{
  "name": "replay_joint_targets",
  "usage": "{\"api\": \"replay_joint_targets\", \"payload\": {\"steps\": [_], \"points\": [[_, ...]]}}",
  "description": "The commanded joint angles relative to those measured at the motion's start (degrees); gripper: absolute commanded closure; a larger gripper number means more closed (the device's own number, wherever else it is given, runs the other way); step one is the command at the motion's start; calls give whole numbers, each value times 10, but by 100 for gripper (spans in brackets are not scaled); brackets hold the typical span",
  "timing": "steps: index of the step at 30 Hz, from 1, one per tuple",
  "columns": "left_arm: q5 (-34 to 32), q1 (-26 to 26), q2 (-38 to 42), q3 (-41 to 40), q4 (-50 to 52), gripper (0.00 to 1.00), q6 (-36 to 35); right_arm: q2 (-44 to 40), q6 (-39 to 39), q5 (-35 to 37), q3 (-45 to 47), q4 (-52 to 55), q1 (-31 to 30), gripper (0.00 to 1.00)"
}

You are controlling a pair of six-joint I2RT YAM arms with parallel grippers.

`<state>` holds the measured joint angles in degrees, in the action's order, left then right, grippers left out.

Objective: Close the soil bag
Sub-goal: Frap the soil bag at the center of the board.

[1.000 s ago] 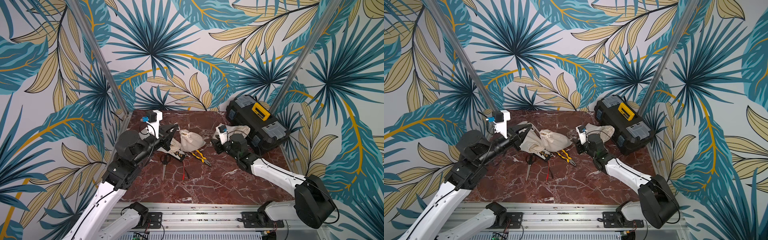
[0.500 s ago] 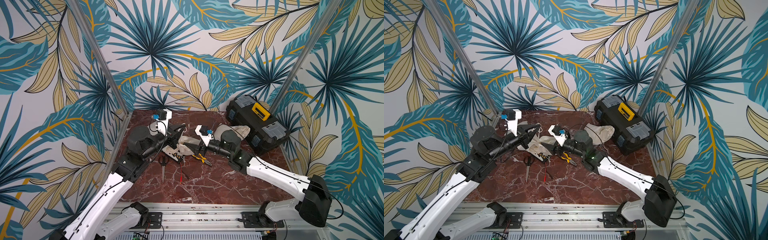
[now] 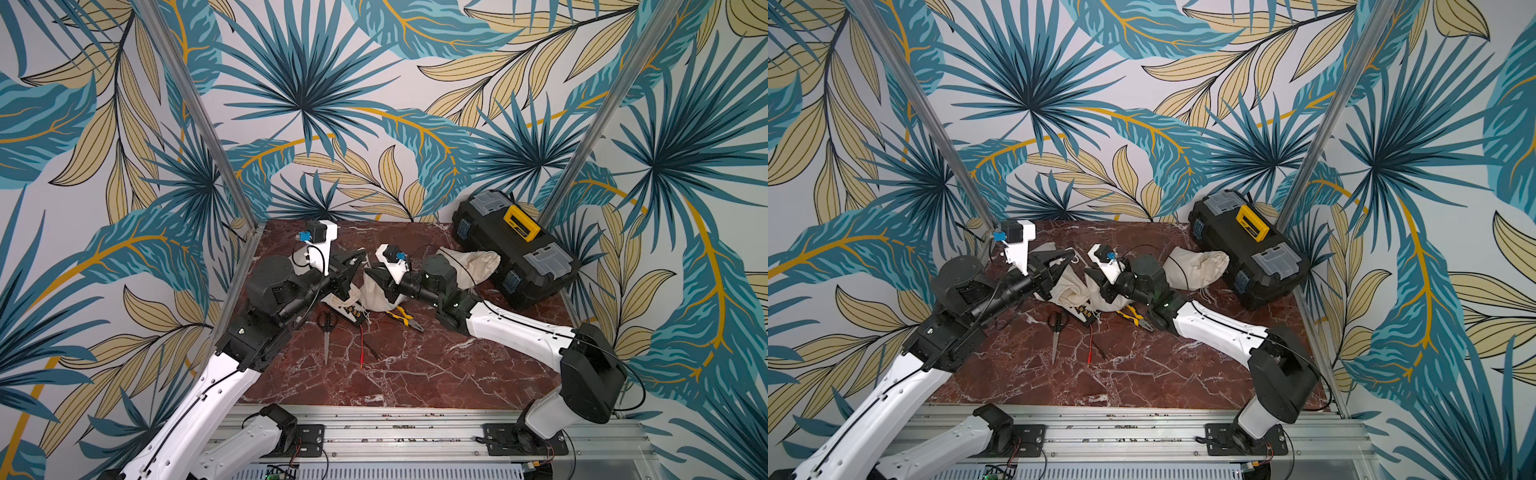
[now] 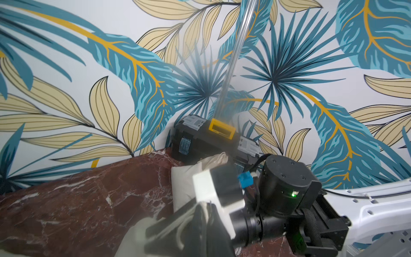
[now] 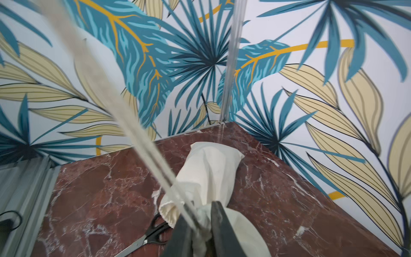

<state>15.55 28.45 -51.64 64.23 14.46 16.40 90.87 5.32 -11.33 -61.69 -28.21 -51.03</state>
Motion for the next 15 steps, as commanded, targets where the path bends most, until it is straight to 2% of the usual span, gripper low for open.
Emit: {"api": "replay_joint_targets", "payload": {"steps": [1,5,8,11,12,15], "points": [[-10,1,44,51,-50,100,1,7,-55,125,86,108,63,81],[-10,1,58,60,-58,100,9,5,-90,202,134,182,127,79],[-23,-2,63,65,-52,100,7,-32,-101,214,187,149,143,69],[-38,-4,70,64,-54,100,6,-42,-109,216,195,139,156,66],[-40,-5,71,64,-52,100,6,-41,-109,217,195,141,159,66],[-37,-5,69,62,-49,100,5,-45,-108,200,198,127,161,78]]}}
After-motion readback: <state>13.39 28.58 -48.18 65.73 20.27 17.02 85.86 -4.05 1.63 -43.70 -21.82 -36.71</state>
